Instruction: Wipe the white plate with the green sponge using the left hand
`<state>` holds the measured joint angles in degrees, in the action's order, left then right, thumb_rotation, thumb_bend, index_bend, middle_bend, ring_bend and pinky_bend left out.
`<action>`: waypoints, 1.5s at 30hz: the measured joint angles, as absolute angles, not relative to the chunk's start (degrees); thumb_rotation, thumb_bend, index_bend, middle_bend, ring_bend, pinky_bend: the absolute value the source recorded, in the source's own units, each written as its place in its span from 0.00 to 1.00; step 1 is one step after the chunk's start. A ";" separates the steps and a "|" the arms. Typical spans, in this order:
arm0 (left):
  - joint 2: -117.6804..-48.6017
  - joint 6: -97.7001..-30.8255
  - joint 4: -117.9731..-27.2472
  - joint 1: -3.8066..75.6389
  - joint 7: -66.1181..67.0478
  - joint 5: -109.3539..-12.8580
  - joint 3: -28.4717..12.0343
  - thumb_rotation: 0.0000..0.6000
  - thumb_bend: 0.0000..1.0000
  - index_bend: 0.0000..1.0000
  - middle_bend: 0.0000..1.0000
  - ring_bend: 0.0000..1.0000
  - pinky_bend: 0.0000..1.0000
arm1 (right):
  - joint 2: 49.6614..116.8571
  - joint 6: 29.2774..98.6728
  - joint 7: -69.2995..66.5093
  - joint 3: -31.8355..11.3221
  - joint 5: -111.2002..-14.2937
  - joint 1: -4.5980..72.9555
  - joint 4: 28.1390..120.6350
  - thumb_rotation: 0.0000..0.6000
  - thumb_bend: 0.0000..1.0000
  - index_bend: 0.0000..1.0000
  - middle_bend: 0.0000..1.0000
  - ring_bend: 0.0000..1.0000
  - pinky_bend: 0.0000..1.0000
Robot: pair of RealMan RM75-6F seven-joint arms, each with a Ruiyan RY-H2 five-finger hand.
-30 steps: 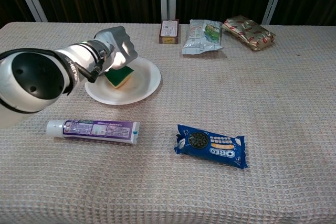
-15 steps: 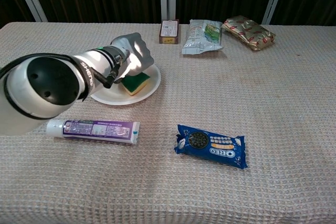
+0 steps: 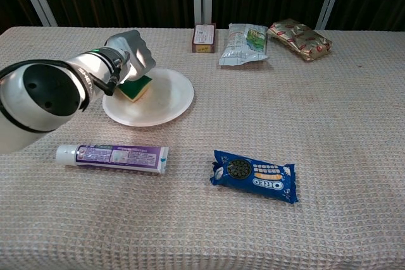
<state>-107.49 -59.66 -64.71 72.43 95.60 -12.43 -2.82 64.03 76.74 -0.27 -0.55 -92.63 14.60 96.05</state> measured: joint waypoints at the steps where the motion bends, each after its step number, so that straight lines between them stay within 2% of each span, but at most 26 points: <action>1: -107.40 -59.65 -65.45 72.42 95.45 -12.78 -2.88 1.00 0.30 0.58 0.58 0.48 0.40 | 64.04 76.75 -0.27 -0.55 -92.62 14.59 96.06 1.00 0.26 0.13 0.19 0.00 0.00; 10: -108.54 -58.86 -69.46 73.59 93.46 -16.70 -4.08 1.00 0.30 0.58 0.58 0.48 0.40 | 63.63 77.41 -0.37 -0.40 -92.46 13.99 96.16 1.00 0.26 0.13 0.19 0.00 0.00; 20: -109.50 -59.25 -61.32 72.25 94.85 -15.24 -2.99 1.00 0.30 0.58 0.58 0.48 0.40 | 63.54 77.45 -0.36 -0.42 -92.64 13.94 96.25 1.00 0.26 0.13 0.19 0.00 0.00; 25: -107.30 -60.63 -61.72 70.15 94.33 -14.83 -2.90 1.00 0.30 0.58 0.58 0.48 0.40 | 63.85 77.18 -0.38 -0.60 -93.07 14.38 96.23 1.00 0.26 0.13 0.19 0.00 0.00; 32: -101.17 -62.56 -69.22 66.51 85.82 -17.31 -4.59 1.00 0.30 0.56 0.58 0.48 0.39 | 64.06 77.44 -1.28 -0.59 -93.39 14.40 95.76 1.00 0.26 0.13 0.19 0.00 0.00; 37: -97.16 -62.15 -71.64 63.14 77.07 -19.26 -6.08 1.00 0.30 0.48 0.51 0.42 0.34 | 64.49 77.25 -1.59 -0.44 -94.03 14.70 95.33 1.00 0.26 0.13 0.19 0.00 0.00; 41: -95.22 -59.20 -70.22 60.78 71.27 -19.21 -7.75 1.00 0.30 0.41 0.43 0.37 0.30 | 64.34 77.64 -1.51 -0.42 -94.24 14.62 95.53 1.00 0.26 0.13 0.19 0.00 0.00; 45: -94.60 -55.04 -67.91 59.41 68.19 -17.90 -8.58 1.00 0.29 0.26 0.29 0.28 0.26 | 64.21 77.82 -1.38 -0.36 -94.16 14.44 95.74 1.00 0.26 0.13 0.19 0.00 0.00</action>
<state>-94.60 -55.04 -67.91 59.41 68.19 -17.90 -8.58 64.21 77.82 -1.38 -0.36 -94.16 14.44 95.74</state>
